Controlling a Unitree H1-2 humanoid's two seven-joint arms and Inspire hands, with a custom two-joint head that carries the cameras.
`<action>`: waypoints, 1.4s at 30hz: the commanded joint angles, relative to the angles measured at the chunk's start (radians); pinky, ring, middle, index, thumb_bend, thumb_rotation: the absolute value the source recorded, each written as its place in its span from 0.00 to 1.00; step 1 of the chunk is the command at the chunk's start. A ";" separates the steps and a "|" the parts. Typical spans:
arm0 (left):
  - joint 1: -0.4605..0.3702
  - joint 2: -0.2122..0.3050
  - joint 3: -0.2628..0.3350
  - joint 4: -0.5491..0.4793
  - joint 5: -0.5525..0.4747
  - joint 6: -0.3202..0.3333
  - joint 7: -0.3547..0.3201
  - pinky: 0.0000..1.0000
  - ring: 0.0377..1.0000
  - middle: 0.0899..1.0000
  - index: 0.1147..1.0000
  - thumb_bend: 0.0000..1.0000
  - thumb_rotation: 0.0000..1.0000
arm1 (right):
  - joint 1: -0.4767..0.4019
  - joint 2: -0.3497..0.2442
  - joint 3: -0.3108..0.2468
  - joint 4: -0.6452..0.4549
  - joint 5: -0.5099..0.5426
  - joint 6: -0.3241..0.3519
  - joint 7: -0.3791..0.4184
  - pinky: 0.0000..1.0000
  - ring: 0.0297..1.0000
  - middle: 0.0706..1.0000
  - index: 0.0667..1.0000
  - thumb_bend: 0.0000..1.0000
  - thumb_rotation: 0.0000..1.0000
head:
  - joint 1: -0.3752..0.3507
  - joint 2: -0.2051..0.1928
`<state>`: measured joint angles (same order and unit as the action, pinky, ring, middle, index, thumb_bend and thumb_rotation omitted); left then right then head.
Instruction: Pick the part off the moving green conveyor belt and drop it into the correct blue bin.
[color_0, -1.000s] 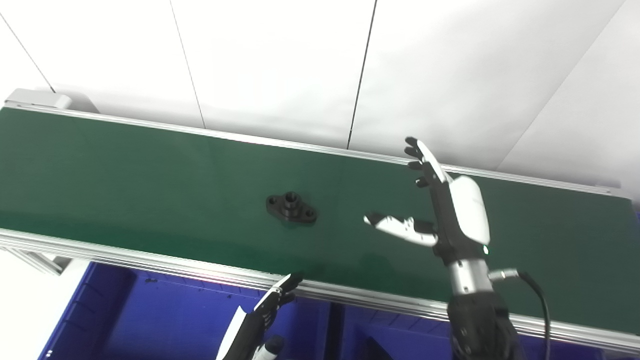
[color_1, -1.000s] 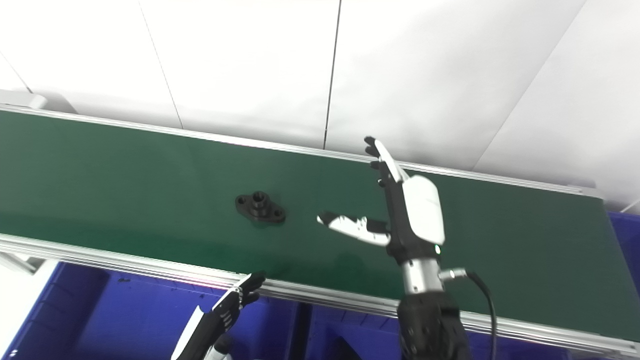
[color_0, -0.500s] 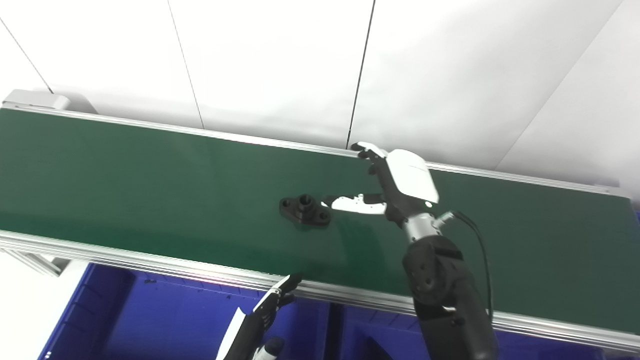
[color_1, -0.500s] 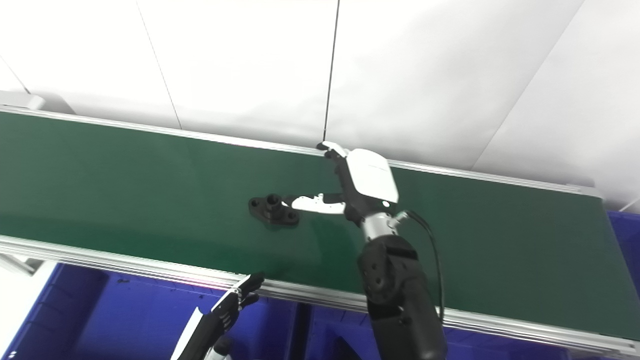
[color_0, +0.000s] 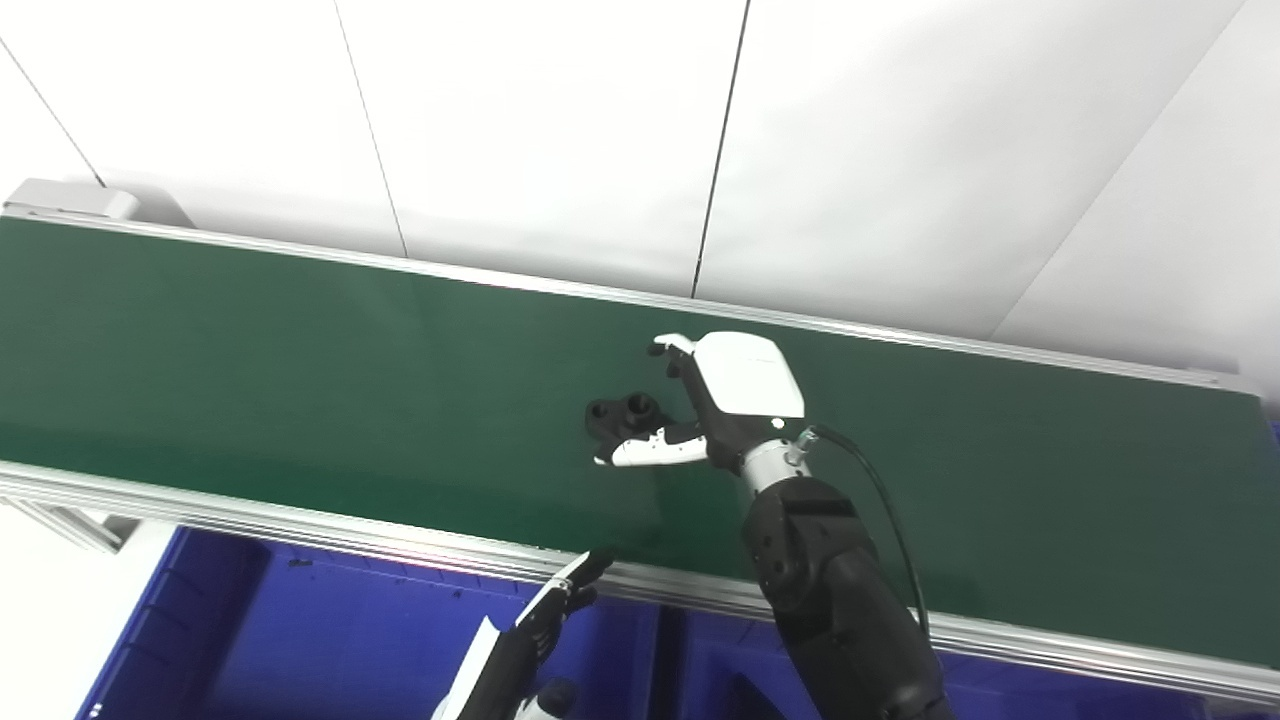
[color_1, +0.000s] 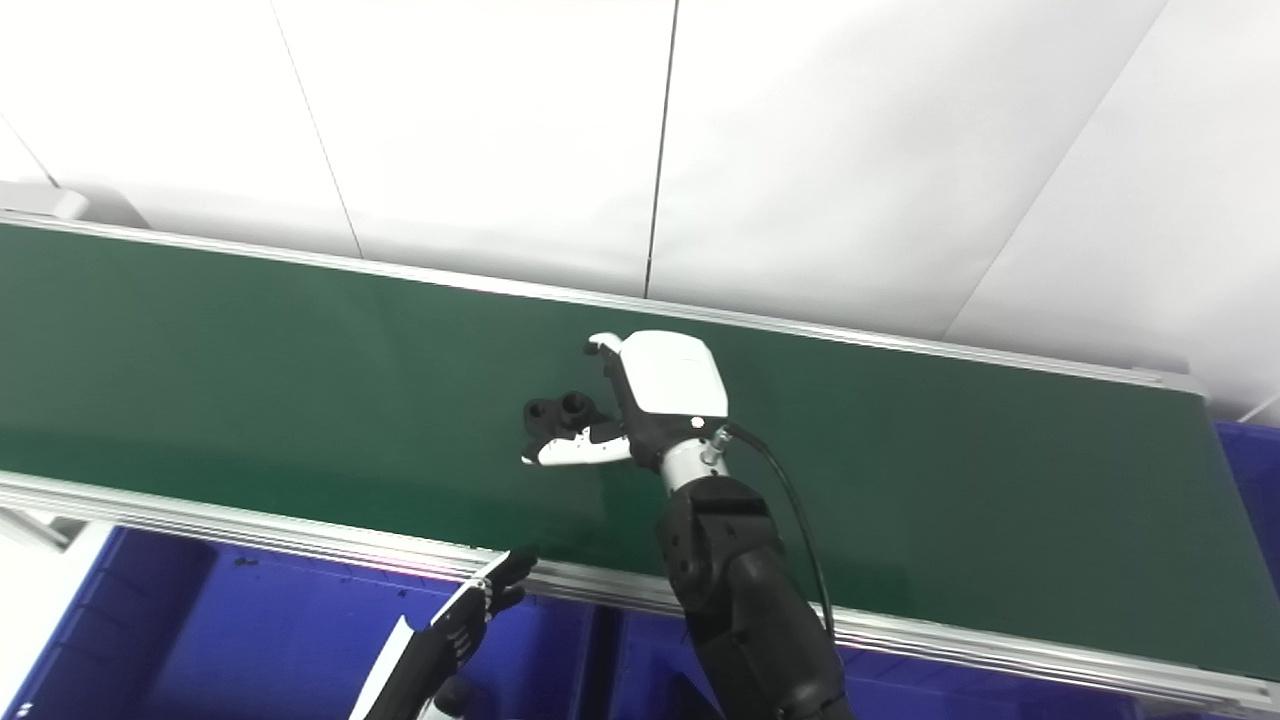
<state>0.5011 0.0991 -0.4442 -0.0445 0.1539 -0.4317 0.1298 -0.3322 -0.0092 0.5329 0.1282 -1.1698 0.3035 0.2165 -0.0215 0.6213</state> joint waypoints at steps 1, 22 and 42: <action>0.011 -0.003 -0.005 -0.027 0.009 -0.038 0.014 0.89 0.94 0.91 0.87 0.82 1.00 | -0.036 -0.004 0.015 -0.003 -0.039 0.031 -0.003 0.50 0.61 0.69 0.78 0.95 0.70 | 0.003 0.000; 0.014 0.005 0.003 -0.031 0.001 -0.038 0.006 0.90 0.93 0.92 0.87 0.79 1.00 | -0.072 -0.073 0.082 0.116 -0.182 0.130 0.222 0.12 0.16 0.23 0.64 0.77 0.03 | -0.019 0.000; 0.023 0.005 0.013 -0.046 -0.004 -0.038 0.003 0.89 0.93 0.90 0.87 0.77 1.00 | -0.015 -0.101 0.097 0.137 -0.179 0.146 0.117 0.06 0.10 0.15 0.45 0.52 0.12 | -0.019 0.015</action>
<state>0.5148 0.1013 -0.4276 -0.0561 0.1491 -0.4317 0.1297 -0.3977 -0.0819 0.6213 0.2134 -1.3431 0.4157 0.2861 -0.0414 0.6351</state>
